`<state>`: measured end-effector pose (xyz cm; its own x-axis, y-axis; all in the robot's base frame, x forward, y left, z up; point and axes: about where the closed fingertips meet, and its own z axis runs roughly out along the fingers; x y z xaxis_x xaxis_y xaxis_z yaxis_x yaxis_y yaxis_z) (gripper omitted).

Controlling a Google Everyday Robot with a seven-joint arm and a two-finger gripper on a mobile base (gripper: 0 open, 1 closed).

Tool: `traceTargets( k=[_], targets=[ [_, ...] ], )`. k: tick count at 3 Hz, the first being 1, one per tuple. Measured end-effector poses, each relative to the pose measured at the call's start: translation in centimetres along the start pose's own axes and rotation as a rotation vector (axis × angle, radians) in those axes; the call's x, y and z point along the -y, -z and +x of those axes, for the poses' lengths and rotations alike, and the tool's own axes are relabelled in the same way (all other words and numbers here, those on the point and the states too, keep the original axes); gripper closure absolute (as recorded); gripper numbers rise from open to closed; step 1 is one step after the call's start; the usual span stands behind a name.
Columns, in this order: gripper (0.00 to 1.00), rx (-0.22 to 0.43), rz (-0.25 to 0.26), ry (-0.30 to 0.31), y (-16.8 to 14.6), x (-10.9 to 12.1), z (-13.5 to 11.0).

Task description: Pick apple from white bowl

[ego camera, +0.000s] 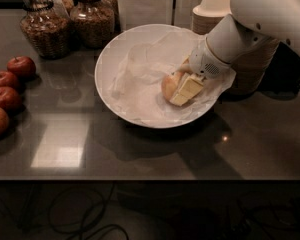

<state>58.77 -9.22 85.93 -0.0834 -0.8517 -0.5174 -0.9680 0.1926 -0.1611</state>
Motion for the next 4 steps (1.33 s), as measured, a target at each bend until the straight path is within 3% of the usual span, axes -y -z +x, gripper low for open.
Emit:
traceTargets(
  k=[2,3,4],
  targets=[
    [1.0,0.099,-0.044,-0.019,1.6,0.1,-0.1],
    [1.0,0.178,-0.069,0.001,3.8,0.0,-1.3],
    [1.0,0.259,-0.101,0.06,7.4,-1.1,-4.0]
  ],
)
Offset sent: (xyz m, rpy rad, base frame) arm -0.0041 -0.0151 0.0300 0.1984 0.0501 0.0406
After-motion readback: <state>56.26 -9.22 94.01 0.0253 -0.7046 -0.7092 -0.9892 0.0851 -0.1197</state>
